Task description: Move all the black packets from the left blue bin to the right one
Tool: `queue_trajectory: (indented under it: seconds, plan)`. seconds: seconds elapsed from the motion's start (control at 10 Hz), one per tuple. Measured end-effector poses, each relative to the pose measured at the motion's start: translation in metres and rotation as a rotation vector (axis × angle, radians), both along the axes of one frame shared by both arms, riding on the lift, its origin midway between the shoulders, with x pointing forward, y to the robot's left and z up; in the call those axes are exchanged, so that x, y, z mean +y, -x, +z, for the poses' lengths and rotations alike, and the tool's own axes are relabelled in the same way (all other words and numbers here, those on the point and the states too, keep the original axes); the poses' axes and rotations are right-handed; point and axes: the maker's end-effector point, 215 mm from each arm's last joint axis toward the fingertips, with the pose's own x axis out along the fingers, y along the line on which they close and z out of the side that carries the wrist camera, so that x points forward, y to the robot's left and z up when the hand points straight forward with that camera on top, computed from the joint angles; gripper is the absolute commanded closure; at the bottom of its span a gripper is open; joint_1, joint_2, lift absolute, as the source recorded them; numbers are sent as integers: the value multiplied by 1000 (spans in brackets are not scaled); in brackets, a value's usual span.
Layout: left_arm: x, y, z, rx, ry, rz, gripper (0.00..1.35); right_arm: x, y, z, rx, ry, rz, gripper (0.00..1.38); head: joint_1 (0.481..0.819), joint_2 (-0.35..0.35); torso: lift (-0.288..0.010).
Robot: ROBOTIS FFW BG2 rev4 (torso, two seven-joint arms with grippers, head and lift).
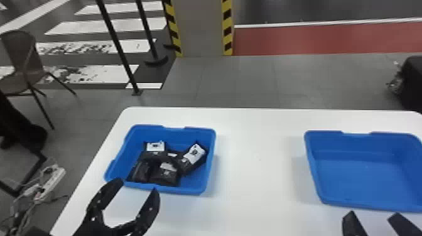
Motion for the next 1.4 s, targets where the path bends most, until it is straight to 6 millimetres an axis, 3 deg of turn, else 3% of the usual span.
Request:
queue_trajectory:
  seconds: [0.8, 1.2, 1.4]
  plan:
    - [3, -2, -5, 15, -1, 7, 194, 0, 0, -1, 3, -1, 0, 234, 695, 165, -110]
    - [35, -28, -23, 91, -53, 56, 196, -1, 1, -2, 4, -7, -2, 234, 695, 210, -110]
    - [42, -44, -46, 164, -33, 75, 203, -1, 1, -3, 7, -11, -3, 234, 695, 217, -110]
